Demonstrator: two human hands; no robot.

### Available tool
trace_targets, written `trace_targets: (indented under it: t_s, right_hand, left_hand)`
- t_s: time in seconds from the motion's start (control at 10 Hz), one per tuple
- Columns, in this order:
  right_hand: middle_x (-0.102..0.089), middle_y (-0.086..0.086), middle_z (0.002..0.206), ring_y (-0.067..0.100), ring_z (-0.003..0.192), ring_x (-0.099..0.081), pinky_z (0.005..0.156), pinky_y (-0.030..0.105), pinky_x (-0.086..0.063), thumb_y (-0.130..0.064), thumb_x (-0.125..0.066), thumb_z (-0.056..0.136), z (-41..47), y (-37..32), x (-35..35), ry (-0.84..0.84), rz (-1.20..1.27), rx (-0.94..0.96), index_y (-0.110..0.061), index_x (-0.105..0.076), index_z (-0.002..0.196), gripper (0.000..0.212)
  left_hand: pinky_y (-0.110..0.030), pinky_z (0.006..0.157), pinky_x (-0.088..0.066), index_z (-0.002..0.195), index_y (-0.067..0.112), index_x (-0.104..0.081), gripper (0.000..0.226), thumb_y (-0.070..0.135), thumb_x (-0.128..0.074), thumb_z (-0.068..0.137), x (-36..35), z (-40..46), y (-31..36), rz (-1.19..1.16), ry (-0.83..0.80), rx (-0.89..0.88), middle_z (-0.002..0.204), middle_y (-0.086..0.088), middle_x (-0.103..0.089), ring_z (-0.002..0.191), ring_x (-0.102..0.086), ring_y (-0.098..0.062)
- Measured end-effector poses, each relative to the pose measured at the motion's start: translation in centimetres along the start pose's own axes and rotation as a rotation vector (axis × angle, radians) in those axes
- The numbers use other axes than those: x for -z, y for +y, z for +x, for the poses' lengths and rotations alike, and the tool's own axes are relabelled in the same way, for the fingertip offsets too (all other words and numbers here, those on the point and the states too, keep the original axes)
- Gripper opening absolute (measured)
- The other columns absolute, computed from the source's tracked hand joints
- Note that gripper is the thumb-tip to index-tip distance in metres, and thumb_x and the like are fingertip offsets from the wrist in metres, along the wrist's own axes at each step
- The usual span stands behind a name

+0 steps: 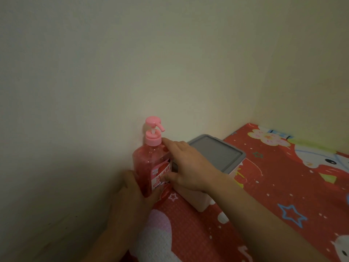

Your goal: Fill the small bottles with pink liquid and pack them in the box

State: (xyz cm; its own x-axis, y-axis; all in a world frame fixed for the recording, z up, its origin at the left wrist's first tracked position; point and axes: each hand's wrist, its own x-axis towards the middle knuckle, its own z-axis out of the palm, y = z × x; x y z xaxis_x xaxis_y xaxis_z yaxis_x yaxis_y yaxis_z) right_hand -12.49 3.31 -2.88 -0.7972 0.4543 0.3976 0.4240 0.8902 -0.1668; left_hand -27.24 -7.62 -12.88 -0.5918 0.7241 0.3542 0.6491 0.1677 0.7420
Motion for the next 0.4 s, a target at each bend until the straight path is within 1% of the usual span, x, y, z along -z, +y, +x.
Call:
trace_targets:
  t_s: [0.1, 0.2, 0.3, 0.4]
  right_hand:
    - [-0.053, 0.007, 0.136, 0.027, 0.121, -0.047, 0.101, 0.038, -0.041, -0.042, -0.078, 0.076, -0.2, 0.2, 0.0, 0.006, 0.013, 0.001, -0.023, -0.016, 0.155, 0.102]
    - [-0.052, 0.008, 0.139, 0.028, 0.124, -0.046, 0.102, 0.037, -0.041, -0.040, -0.075, 0.079, -0.7, 0.0, 0.2, -0.005, 0.012, -0.015, -0.023, -0.010, 0.157, 0.103]
    - [-0.051, 0.005, 0.140, 0.025, 0.128, -0.044, 0.104, 0.037, -0.039, -0.043, -0.069, 0.085, -1.4, 0.2, 1.1, 0.059, 0.031, -0.029, -0.024, -0.012, 0.157, 0.093]
    - [-0.055, 0.000, 0.137, 0.018, 0.128, -0.043, 0.104, 0.034, -0.039, -0.046, -0.062, 0.090, -2.3, 0.1, 2.2, 0.144, 0.095, -0.099, -0.025, -0.020, 0.155, 0.080]
  left_hand:
    - [-0.040, 0.062, -0.055, 0.093, 0.035, -0.030, 0.061, 0.075, -0.068, 0.068, 0.4, -0.3, 0.7, 0.054, -0.013, -0.009, 0.086, 0.008, -0.066, 0.076, -0.069, -0.025]
    - [-0.035, 0.058, -0.049, 0.089, 0.035, -0.030, 0.064, 0.088, -0.055, 0.061, 1.5, -0.6, 1.8, 0.079, -0.003, -0.022, 0.078, 0.013, -0.059, 0.071, -0.066, -0.020]
    - [-0.032, 0.052, -0.046, 0.087, 0.035, -0.029, 0.059, 0.088, -0.046, 0.067, 2.7, -0.4, 2.9, 0.071, 0.096, -0.079, 0.072, 0.011, -0.058, 0.061, -0.059, -0.012]
    - [-0.029, 0.050, -0.044, 0.091, 0.039, -0.028, 0.041, 0.072, -0.050, 0.080, 3.1, -0.8, 4.1, -0.040, 0.168, -0.162, 0.070, 0.014, -0.058, 0.056, -0.057, -0.006]
